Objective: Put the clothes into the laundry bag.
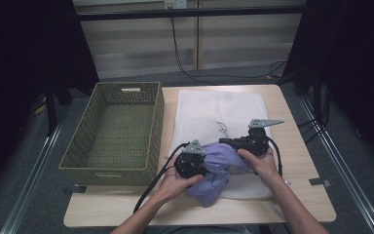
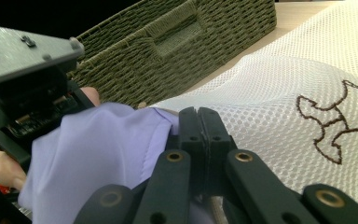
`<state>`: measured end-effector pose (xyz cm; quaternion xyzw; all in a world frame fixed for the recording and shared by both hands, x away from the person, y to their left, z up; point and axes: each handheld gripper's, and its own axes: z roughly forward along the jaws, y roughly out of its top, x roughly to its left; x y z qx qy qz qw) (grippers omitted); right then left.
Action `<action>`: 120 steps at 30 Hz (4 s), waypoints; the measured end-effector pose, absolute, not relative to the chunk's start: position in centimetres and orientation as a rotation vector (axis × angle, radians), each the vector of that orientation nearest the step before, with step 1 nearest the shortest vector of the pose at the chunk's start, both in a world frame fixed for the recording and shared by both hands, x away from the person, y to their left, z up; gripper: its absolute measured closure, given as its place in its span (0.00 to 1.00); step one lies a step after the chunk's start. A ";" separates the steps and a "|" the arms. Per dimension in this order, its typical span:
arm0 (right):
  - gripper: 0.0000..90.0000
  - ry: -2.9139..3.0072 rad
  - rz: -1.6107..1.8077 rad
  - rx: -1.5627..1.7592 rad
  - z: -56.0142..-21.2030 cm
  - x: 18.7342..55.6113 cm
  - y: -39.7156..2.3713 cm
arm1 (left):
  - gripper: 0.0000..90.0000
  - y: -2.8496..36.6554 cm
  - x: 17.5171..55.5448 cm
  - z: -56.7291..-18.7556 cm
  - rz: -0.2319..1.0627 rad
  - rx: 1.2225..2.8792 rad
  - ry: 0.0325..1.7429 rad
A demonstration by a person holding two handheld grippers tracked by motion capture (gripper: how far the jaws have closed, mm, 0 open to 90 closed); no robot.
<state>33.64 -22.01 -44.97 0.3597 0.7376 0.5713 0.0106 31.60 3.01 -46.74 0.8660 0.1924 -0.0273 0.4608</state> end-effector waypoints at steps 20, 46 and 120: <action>1.00 2.275 1.789 1.110 -44.3 33.3 -22.1 | 0.90 2.4 32.3 -49.2 -0.048 2.247 0.479; 1.00 2.383 1.664 1.154 -46.3 31.9 -21.2 | 0.88 1.8 32.6 -49.6 -0.119 2.200 0.599; 0.47 2.681 1.514 0.906 -47.9 25.9 -16.4 | 0.84 9.3 26.8 -48.4 -0.027 2.319 0.553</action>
